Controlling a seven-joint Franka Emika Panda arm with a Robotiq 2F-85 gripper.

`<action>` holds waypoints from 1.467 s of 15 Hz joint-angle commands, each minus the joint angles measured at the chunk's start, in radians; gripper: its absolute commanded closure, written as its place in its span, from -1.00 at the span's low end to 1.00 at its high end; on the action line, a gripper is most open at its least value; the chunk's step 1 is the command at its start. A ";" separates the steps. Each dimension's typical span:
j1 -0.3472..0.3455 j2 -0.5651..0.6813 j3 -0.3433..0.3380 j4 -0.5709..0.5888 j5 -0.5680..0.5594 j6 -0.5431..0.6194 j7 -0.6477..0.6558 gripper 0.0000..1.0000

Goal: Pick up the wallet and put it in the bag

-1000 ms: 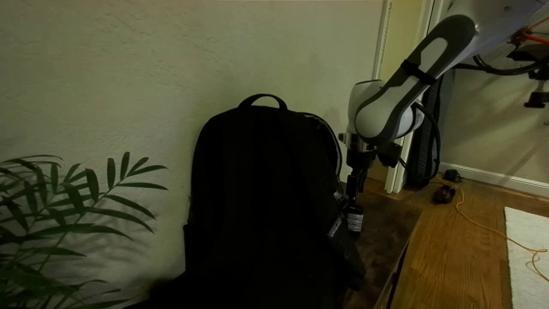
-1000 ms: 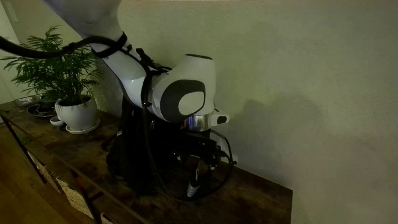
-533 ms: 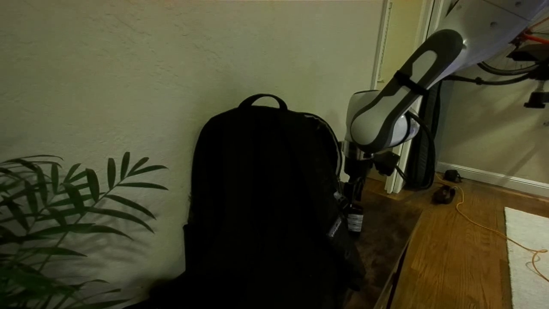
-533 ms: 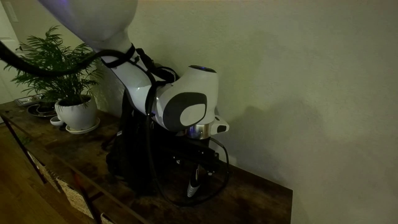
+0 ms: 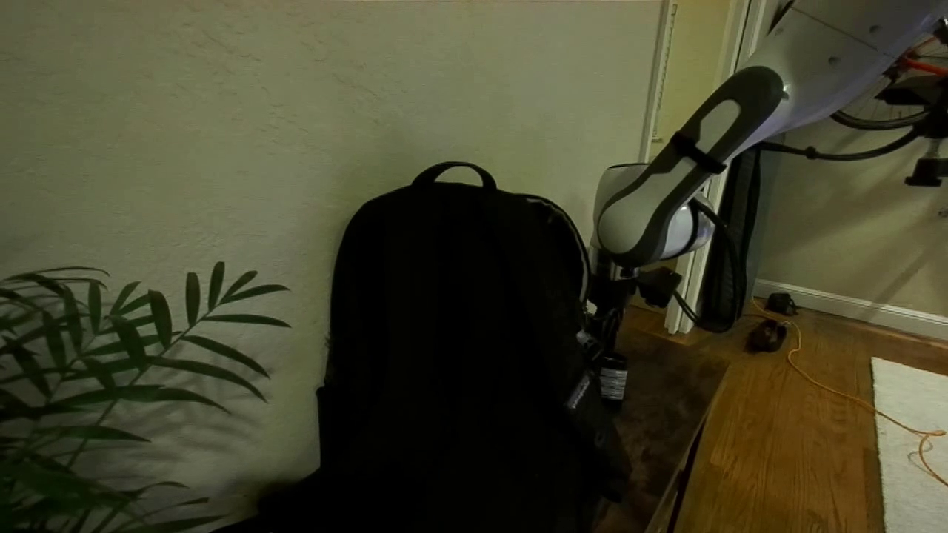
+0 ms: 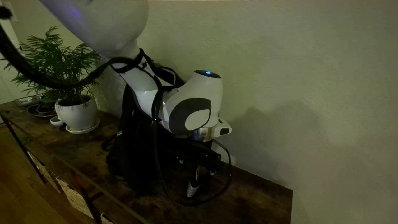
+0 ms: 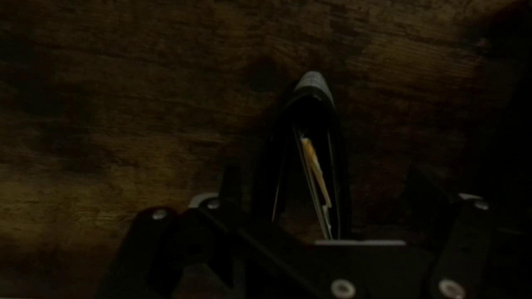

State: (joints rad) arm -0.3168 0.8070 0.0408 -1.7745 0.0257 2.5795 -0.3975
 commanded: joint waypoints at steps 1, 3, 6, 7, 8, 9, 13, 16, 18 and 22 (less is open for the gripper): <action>-0.039 0.029 0.036 0.030 0.028 0.015 -0.045 -1.00; -0.044 0.049 0.041 0.050 0.028 0.009 -0.053 -1.00; -0.049 0.077 0.046 0.077 0.028 0.001 -0.054 -1.00; -0.050 0.084 0.049 0.085 0.028 -0.001 -0.054 -1.00; -0.051 0.092 0.052 0.092 0.028 -0.001 -0.055 -1.00; -0.053 0.099 0.055 0.097 0.028 -0.002 -0.058 -1.00; -0.054 0.113 0.063 0.111 0.025 0.002 -0.068 -0.20; -0.050 0.106 0.059 0.106 0.018 0.003 -0.072 0.19; -0.049 0.098 0.055 0.098 0.018 -0.004 -0.067 0.45; -0.046 0.068 0.047 0.057 0.015 -0.013 -0.059 0.93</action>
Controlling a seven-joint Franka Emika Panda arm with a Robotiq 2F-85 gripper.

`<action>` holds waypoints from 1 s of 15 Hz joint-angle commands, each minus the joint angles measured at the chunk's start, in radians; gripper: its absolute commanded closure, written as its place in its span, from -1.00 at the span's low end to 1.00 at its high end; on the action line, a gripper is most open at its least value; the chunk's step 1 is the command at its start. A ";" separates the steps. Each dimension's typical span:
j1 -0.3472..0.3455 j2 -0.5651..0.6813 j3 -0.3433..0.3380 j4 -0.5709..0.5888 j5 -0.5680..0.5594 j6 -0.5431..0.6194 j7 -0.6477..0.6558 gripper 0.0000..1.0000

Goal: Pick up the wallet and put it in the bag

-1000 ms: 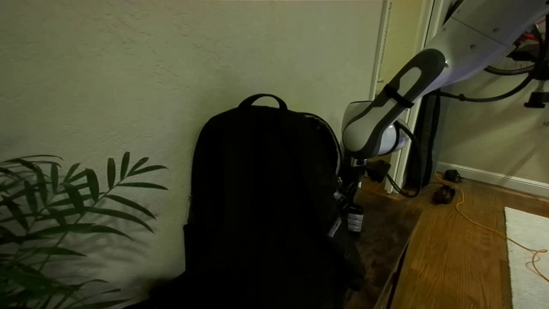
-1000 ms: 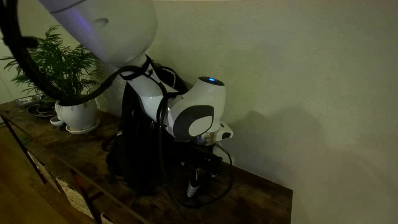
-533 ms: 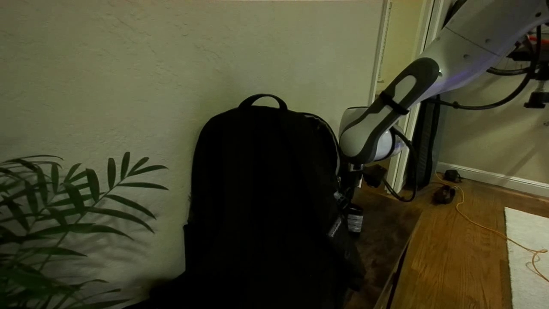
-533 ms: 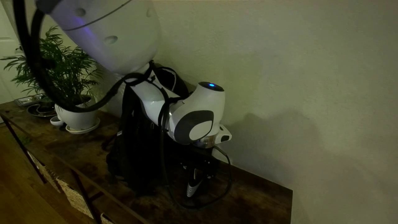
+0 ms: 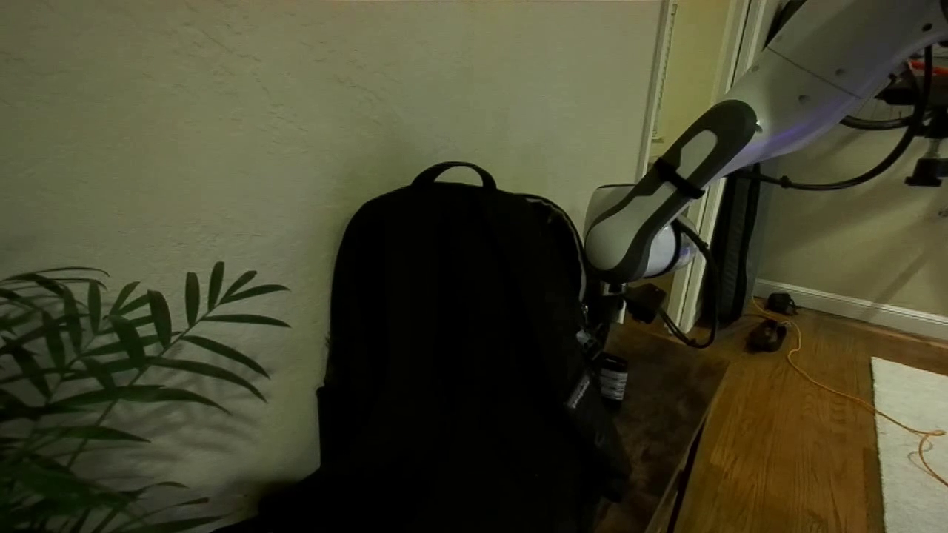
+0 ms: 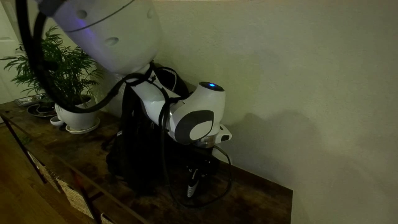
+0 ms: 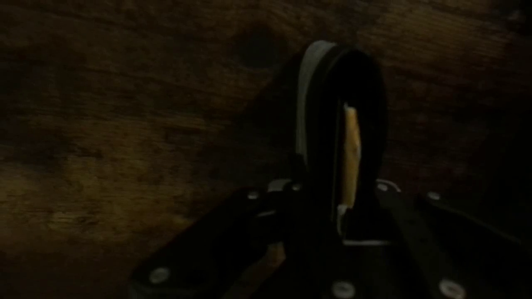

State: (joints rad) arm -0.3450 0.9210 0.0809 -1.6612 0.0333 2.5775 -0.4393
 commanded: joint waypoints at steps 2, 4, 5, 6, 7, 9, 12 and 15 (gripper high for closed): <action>-0.015 -0.065 0.004 -0.082 0.003 -0.016 -0.017 0.89; -0.008 -0.088 -0.006 -0.113 -0.005 -0.014 -0.012 0.90; -0.008 -0.101 -0.007 -0.131 -0.007 -0.014 -0.013 0.90; -0.003 -0.121 -0.013 -0.157 -0.011 -0.012 -0.007 0.90; 0.000 -0.137 -0.017 -0.180 -0.015 -0.011 -0.006 0.90; 0.010 -0.186 -0.029 -0.240 -0.025 0.004 0.000 0.90; 0.025 -0.265 -0.045 -0.321 -0.042 0.010 0.006 0.90; 0.048 -0.352 -0.063 -0.394 -0.068 0.005 0.020 0.90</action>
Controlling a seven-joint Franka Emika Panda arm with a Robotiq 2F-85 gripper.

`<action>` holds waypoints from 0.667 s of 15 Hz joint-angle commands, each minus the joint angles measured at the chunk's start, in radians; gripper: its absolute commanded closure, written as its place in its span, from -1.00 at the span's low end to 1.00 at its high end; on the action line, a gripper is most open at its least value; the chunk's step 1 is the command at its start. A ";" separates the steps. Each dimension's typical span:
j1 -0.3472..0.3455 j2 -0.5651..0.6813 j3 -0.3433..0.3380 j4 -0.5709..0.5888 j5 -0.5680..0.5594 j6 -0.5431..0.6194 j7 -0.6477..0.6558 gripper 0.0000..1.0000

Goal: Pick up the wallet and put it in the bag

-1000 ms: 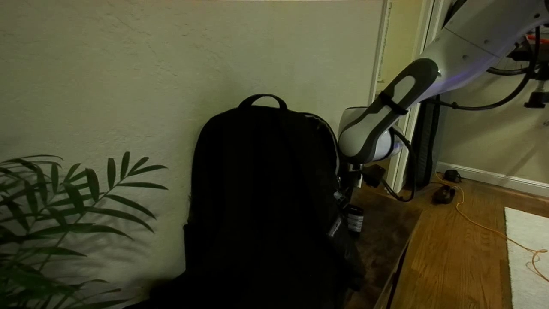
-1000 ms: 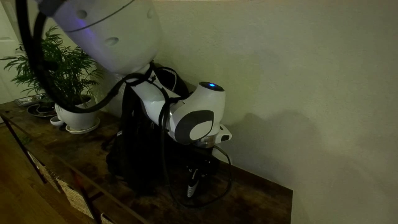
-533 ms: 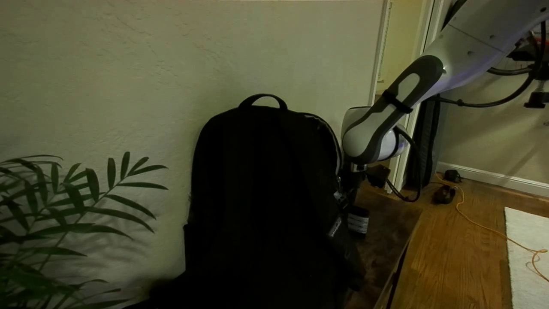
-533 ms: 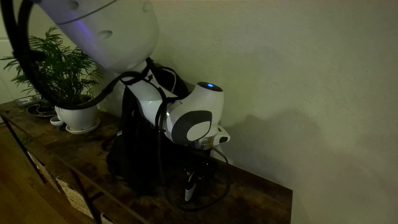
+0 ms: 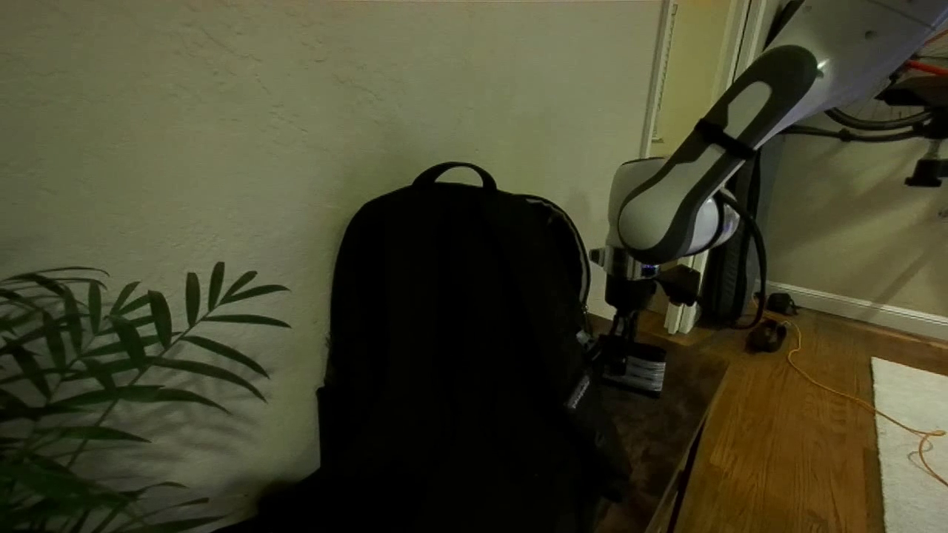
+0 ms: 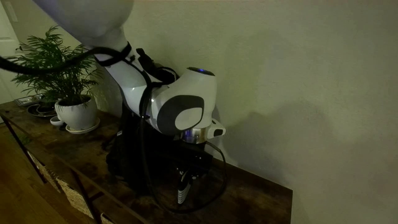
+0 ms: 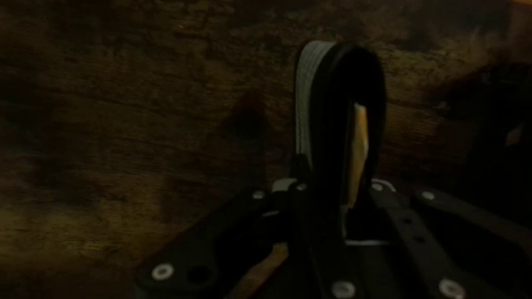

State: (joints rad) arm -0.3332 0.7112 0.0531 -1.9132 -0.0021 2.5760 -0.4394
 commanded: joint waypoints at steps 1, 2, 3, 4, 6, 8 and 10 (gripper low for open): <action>0.046 -0.172 -0.043 -0.166 -0.043 0.008 0.023 0.90; 0.054 -0.203 -0.047 -0.187 -0.051 0.006 0.022 0.90; 0.066 -0.233 -0.055 -0.206 -0.063 0.010 0.029 0.90; 0.079 -0.264 -0.064 -0.223 -0.075 0.011 0.037 0.90; 0.101 -0.322 -0.077 -0.249 -0.094 -0.002 0.052 0.90; 0.123 -0.374 -0.089 -0.270 -0.114 -0.008 0.070 0.90; 0.146 -0.420 -0.102 -0.286 -0.136 -0.010 0.092 0.90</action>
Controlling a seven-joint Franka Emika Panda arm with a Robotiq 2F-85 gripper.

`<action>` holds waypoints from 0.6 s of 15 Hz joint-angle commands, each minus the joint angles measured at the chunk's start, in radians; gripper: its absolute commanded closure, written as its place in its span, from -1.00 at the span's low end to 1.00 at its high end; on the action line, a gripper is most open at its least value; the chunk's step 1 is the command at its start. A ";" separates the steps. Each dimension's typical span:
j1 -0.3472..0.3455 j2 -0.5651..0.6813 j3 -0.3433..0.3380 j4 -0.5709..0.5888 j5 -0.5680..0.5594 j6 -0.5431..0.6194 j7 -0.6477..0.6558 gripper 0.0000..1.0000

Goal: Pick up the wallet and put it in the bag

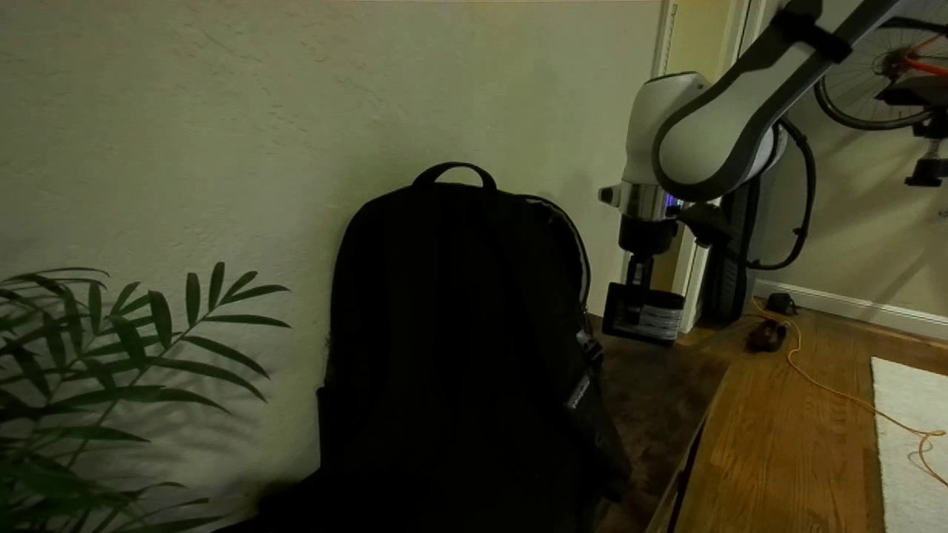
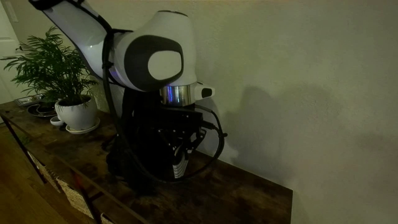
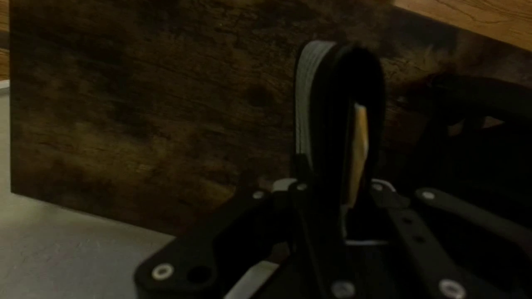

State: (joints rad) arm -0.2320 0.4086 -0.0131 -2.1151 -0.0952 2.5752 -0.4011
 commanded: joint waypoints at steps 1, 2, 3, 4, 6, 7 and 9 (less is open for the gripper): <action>0.053 -0.139 -0.040 -0.091 -0.052 -0.011 0.062 0.90; 0.062 -0.160 -0.045 -0.094 -0.063 -0.013 0.074 0.90; 0.071 -0.179 -0.051 -0.095 -0.078 -0.015 0.089 0.90; 0.076 -0.195 -0.052 -0.093 -0.084 -0.030 0.091 0.90; 0.087 -0.226 -0.054 -0.088 -0.100 -0.047 0.105 0.90; 0.090 -0.241 -0.051 -0.085 -0.103 -0.057 0.106 0.90; 0.098 -0.269 -0.047 -0.080 -0.104 -0.072 0.105 0.90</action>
State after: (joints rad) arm -0.1656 0.2262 -0.0424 -2.1557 -0.1720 2.5398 -0.3312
